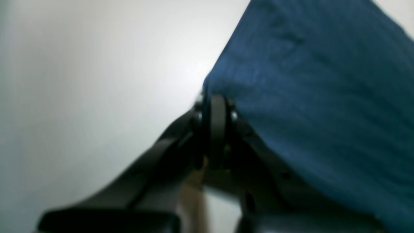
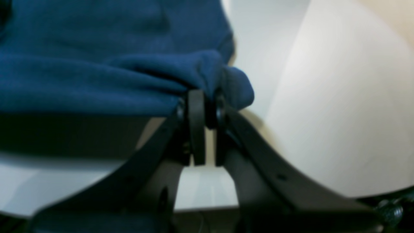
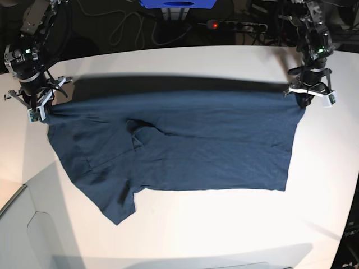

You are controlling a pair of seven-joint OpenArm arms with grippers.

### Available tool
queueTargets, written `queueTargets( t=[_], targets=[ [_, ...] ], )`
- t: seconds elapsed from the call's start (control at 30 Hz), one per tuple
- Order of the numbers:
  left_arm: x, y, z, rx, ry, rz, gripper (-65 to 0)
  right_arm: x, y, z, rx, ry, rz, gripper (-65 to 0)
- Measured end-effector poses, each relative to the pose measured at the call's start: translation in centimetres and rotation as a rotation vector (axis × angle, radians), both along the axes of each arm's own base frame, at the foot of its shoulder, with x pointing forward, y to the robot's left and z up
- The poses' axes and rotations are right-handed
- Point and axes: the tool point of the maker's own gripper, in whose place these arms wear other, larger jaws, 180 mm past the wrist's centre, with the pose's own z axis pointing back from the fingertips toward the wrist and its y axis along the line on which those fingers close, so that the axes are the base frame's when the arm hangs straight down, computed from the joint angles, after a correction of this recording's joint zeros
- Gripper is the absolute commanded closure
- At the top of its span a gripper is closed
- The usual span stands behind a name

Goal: Fold the T-shirt properly
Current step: 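Drag the shirt back toward the robot holding the folded edge with both grippers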

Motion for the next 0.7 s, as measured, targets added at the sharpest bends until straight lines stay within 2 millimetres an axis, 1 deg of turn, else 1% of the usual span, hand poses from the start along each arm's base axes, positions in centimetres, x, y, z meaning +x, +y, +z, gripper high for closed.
queueTargets(
  t=[0.07,0.2,0.27,0.4,0.5,0.6,0.7],
  targets=[
    [-1.0,-0.1,-0.3,0.004,0.021,-0.004,0.0,-0.9,0.0,-0.6,-0.001,0.029,-0.001,-0.1],
    [-3.1,-0.5,0.1,0.03,0.048,-0.028,0.0,-2.2,-0.1,-1.3,-0.009,0.068,0.009,-0.1],
    [-4.2,-0.8,-0.1,0.029,0.07,-0.03,0.0,-2.9,-0.3,-1.6,-0.015,0.09,0.014,-0.1],
    [-5.1,-1.1,-0.3,0.024,0.086,-0.029,0.0,-5.0,-0.4,-2.5,-0.016,0.143,0.012,-0.1],
    [-5.2,-1.1,-0.4,0.025,0.088,-0.03,0.0,-6.4,-0.3,-3.2,-0.014,0.181,0.01,-0.2],
    [-6.0,-1.1,-0.6,0.027,0.107,-0.031,0.0,-7.3,-0.2,-3.6,-0.012,0.206,0.013,-0.2],
    [-7.0,-1.2,-0.8,0.028,0.129,-0.035,0.0,-7.7,-0.2,-3.8,-0.012,0.216,0.013,-0.4]
  ],
)
